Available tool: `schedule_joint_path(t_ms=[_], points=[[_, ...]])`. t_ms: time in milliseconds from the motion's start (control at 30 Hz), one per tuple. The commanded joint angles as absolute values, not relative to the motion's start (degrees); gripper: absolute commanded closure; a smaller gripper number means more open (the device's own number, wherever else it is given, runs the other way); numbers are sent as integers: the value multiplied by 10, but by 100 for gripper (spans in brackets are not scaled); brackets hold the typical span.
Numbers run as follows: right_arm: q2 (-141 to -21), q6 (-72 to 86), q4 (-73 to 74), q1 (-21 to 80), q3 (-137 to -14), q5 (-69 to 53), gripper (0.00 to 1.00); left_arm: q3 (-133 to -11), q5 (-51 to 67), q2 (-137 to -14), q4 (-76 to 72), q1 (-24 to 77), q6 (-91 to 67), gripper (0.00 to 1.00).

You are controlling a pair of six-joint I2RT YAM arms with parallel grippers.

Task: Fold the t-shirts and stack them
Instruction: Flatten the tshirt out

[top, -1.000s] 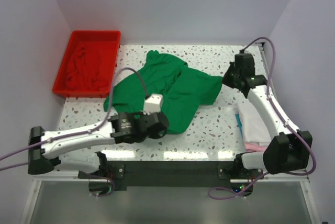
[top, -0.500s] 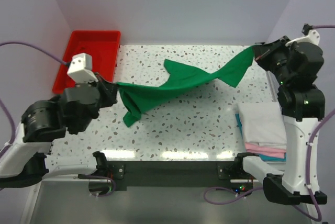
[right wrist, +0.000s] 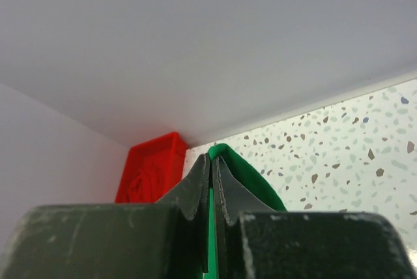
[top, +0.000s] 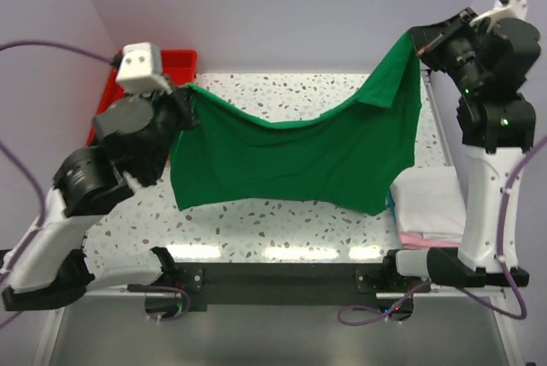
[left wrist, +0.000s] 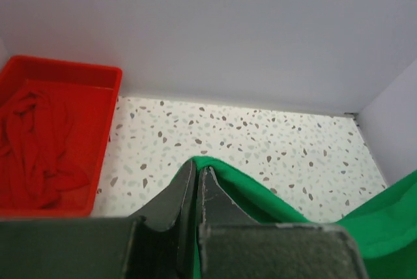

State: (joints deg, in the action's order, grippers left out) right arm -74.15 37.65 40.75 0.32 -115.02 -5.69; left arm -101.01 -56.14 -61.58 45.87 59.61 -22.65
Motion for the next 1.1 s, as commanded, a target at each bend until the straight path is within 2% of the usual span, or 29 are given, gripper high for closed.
schedule_joint_path(t_ms=[0,33,133,233,300,367,400,433,467,533,667,800,867,1000,1067], points=[[-809,362,349,2,-1166,-97,100,-1006,-283,-712,343,397,-151,100],[-819,361,339,1,-1163,-104,100,-999,-174,-726,332,312,-171,100],[-862,360,298,1,-1157,-114,100,-969,-97,-774,251,245,-192,100],[-938,365,261,2,-1193,-126,100,-1004,-4,-860,198,178,-211,100],[-1006,365,236,2,-1229,-126,100,-1076,18,-940,176,158,-216,100],[-1061,361,245,1,-1323,-114,100,-1210,47,-1005,191,132,-225,100],[-1086,357,258,2,-1371,-110,100,-1268,59,-1075,200,124,-234,100],[-1141,356,270,2,-1470,-103,100,-1330,85,-1111,212,108,-240,100],[-1161,355,282,1,-1514,-98,100,-1452,96,-1174,229,101,-246,100],[-1165,355,265,1,-1554,-77,100,-1516,128,-1198,210,71,-278,100],[-1049,344,136,1,-1400,-20,100,-1346,159,-1094,34,16,-319,100],[-984,323,128,1,-1323,-2,100,-1385,189,-1103,61,-19,-314,100],[-947,323,115,1,-1249,7,100,-1352,199,-1090,67,-29,-315,100],[-885,328,114,1,-1113,10,100,-1206,211,-1030,48,-31,-308,100],[-852,337,102,1,-1009,4,100,-1094,207,-984,27,-31,-312,100]])
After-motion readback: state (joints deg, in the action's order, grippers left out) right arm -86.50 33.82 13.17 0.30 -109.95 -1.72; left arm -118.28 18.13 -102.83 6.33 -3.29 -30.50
